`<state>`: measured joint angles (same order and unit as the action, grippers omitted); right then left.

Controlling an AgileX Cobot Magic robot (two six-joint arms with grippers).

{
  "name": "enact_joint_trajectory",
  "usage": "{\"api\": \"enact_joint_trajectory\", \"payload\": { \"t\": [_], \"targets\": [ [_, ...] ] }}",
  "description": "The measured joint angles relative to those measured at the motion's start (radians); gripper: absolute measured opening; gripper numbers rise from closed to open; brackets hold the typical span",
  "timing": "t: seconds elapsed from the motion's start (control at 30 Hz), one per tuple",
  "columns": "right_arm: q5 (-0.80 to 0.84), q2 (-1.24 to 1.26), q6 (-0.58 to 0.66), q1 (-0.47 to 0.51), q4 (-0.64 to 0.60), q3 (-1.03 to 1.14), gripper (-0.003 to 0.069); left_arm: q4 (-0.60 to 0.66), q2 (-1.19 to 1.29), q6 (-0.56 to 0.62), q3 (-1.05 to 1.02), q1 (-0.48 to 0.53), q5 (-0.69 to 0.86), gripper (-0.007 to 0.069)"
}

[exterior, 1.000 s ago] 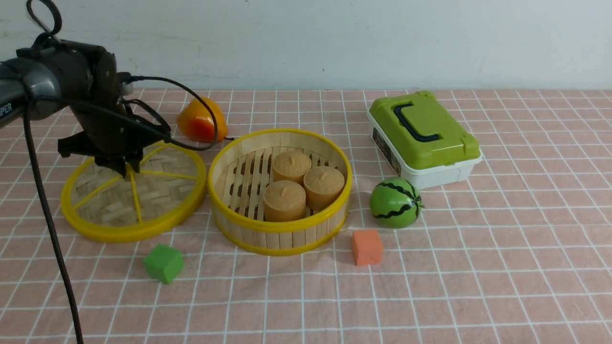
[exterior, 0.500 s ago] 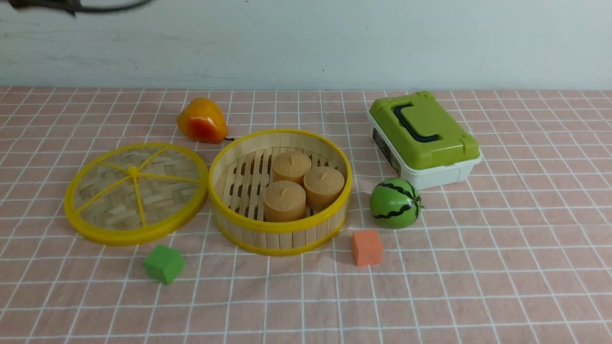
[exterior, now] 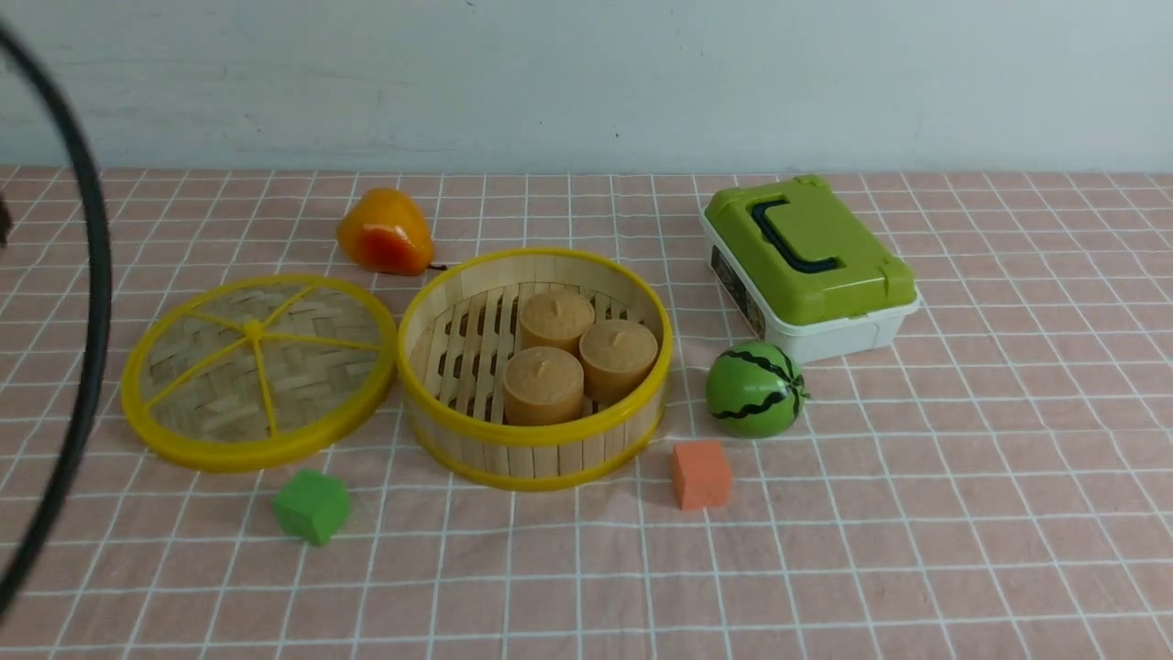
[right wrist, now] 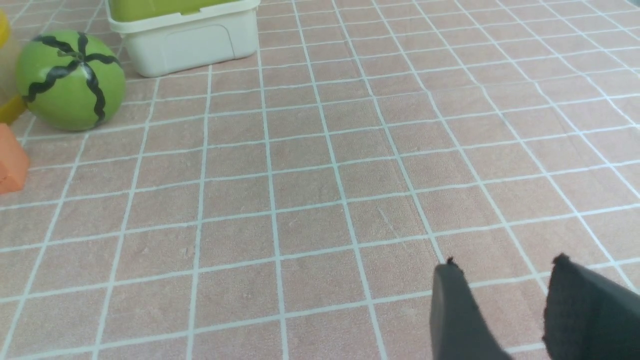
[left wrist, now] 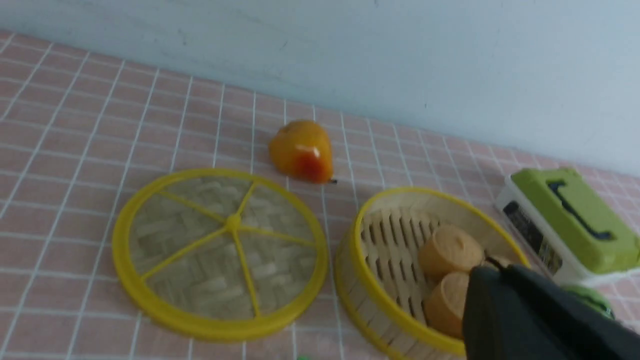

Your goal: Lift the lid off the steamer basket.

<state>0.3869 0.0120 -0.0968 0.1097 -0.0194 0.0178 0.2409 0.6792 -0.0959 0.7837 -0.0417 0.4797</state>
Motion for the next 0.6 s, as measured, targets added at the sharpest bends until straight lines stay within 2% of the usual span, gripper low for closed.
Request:
{"api": "enact_joint_trajectory", "payload": {
  "t": [0.13, 0.37, 0.47, 0.6],
  "targets": [
    [0.0, 0.0, 0.0, 0.0, 0.0, 0.0, 0.0241, 0.061, -0.165, 0.079, -0.171, 0.0, 0.004, -0.0013],
    [0.0, 0.0, 0.0, 0.0, 0.0, 0.0, 0.0241, 0.188, -0.331, 0.096, -0.345, 0.0, 0.03, -0.0013],
    [0.0, 0.0, 0.0, 0.0, 0.0, 0.0, 0.0241, 0.174, -0.353, 0.096, -0.367, 0.0, 0.04, -0.0013],
    [0.0, 0.0, 0.0, 0.0, 0.0, 0.0, 0.0241, 0.066, -0.392, 0.096, -0.383, -0.004, 0.047, -0.0013]
  ]
}}
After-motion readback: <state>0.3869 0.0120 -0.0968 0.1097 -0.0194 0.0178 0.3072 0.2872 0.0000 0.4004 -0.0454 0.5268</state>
